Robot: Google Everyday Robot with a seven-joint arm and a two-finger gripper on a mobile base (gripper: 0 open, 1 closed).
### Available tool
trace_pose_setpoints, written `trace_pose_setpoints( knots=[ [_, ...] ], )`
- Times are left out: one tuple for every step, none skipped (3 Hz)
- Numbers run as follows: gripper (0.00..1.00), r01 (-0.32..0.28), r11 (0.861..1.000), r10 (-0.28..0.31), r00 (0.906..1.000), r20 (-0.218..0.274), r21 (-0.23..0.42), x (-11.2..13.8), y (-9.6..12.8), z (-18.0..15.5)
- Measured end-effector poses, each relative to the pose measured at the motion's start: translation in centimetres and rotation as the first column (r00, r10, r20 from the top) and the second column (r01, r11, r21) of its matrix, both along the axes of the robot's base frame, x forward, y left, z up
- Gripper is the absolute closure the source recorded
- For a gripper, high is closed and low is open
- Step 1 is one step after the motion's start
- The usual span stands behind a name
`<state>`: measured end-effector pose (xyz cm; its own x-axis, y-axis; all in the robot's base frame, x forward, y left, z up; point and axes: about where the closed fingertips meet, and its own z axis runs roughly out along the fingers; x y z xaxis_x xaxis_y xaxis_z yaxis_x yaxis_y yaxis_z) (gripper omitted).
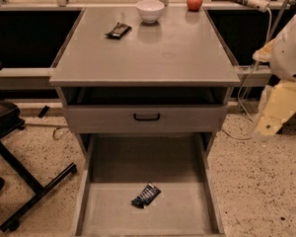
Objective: Pick rxbar blueberry from middle drawer and place on counter
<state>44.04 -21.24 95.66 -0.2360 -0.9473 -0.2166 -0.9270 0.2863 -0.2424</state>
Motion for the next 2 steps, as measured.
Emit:
trace_pose_setpoints(
  knots=[
    [0.0, 0.013, 0.999, -0.012, 0.9998, -0.014, 0.042, 0.4, 1.2, -4.1],
    [0.0, 0.002, 0.997, 0.001, 0.999, -0.045, 0.083, 0.2, 3.1, -8.9]
  ],
)
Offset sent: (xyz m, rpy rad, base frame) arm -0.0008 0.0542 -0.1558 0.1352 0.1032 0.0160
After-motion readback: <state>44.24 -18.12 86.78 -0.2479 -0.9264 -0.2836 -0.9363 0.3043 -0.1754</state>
